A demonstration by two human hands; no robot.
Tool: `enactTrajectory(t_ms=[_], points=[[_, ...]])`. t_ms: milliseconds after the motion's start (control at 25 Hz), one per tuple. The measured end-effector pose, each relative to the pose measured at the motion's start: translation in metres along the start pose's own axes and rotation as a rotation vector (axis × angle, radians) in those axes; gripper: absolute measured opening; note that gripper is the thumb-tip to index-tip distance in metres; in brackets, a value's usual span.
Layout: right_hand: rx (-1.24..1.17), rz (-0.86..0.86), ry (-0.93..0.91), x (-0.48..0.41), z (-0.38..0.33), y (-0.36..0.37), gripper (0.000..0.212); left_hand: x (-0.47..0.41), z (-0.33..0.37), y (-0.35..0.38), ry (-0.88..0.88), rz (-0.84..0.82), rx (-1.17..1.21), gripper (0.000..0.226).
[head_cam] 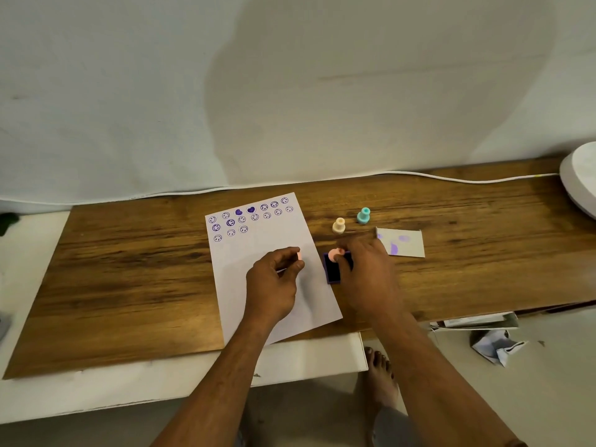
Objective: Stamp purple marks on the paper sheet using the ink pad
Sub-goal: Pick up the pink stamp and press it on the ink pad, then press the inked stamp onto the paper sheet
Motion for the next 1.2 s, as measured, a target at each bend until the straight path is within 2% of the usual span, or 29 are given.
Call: enactTrajectory(t_ms=[280,480,720,880,1080,1200], points=[[0.142,0.113,-0.141,0.009,-0.009,0.004,0.018,0.000,-0.003,0.001,0.002,-0.028,-0.084,0.034],[0.241,0.042,-0.171,0.008,-0.012,0.008,0.028,0.000,-0.005,-0.003,0.006,-0.015,-0.097,0.033],[0.423,-0.153,-0.291,-0.004,-0.025,0.009,0.055,0.000,-0.008,-0.004,0.001,-0.037,-0.133,0.034],[0.453,-0.180,-0.345,-0.010,-0.028,0.008,0.048,0.000,-0.011,-0.007,0.005,-0.030,-0.147,0.033],[0.439,-0.180,-0.337,-0.013,-0.030,0.008,0.051,0.001,-0.009,-0.007,0.027,-0.036,-0.164,0.032],[0.435,-0.189,-0.362,-0.011,-0.031,0.005,0.050,0.004,-0.007,-0.019,0.068,0.017,-0.209,0.033]])
Point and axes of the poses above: each hand's wrist, its own x-axis away from the middle knuckle, its own y-axis out of the palm, z = x × y, the point moved 6 cm from there along -x, towards the middle knuckle, and after that the axes turned 9 degrees about -z, right-handed, at the moved point
